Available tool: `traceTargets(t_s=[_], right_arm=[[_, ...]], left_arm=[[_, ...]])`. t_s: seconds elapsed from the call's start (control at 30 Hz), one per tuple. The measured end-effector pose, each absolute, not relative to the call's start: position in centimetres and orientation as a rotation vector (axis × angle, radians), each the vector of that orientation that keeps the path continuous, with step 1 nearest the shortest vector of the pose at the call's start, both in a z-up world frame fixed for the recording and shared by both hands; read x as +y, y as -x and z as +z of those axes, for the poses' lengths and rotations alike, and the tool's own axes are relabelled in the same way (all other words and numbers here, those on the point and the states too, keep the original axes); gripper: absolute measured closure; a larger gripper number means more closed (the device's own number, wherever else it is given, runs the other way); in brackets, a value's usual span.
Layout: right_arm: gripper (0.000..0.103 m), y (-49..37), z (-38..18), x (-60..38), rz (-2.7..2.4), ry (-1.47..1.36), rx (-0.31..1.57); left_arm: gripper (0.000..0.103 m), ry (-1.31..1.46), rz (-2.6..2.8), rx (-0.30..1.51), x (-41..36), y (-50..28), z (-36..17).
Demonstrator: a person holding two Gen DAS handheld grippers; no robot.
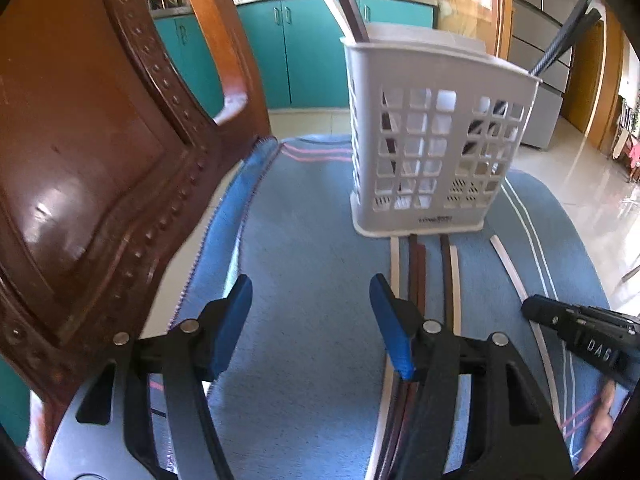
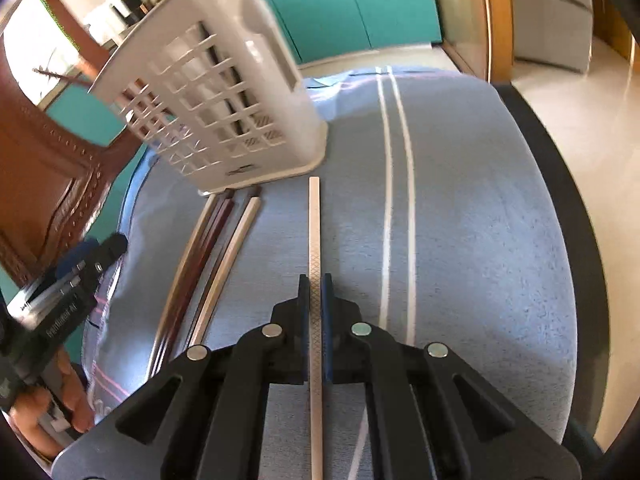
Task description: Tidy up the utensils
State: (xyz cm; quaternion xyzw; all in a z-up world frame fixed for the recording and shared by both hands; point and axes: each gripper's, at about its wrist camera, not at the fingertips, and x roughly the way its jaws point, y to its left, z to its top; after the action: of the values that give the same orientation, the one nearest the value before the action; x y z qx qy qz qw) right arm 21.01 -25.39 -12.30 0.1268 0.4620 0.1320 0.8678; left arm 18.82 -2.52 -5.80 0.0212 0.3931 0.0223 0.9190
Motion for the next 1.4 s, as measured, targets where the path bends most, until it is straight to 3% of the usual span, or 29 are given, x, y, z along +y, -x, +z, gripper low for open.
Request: traceTargets(t_s=[0.17,0.3,0.6,1.4], right_arm=[[0.094,-20.9,-12.0,-24.9,0.263,-0.234,0.951],[0.079,-20.8,-11.8,-24.6,0.255,-0.220,0.934],[0.064,-21.1,-12.0,-24.1,0.235,-0.190,0.931],[0.060,-21.0,-12.3,-22.7,0.210,-0.076,0.906]], left_arm=[[0.040,-0.012,0.010,0.850,-2.5,-18.9,-6.8],[0.038,-0.030,0.003,0.855,-2.8,-18.9,-7.2],[0.036,-0.044,-0.009,0.869,-3.1,-18.9,-7.7],[0.033,-0.062,-0.110,0.973,-5.6,-19.3,-10.3]])
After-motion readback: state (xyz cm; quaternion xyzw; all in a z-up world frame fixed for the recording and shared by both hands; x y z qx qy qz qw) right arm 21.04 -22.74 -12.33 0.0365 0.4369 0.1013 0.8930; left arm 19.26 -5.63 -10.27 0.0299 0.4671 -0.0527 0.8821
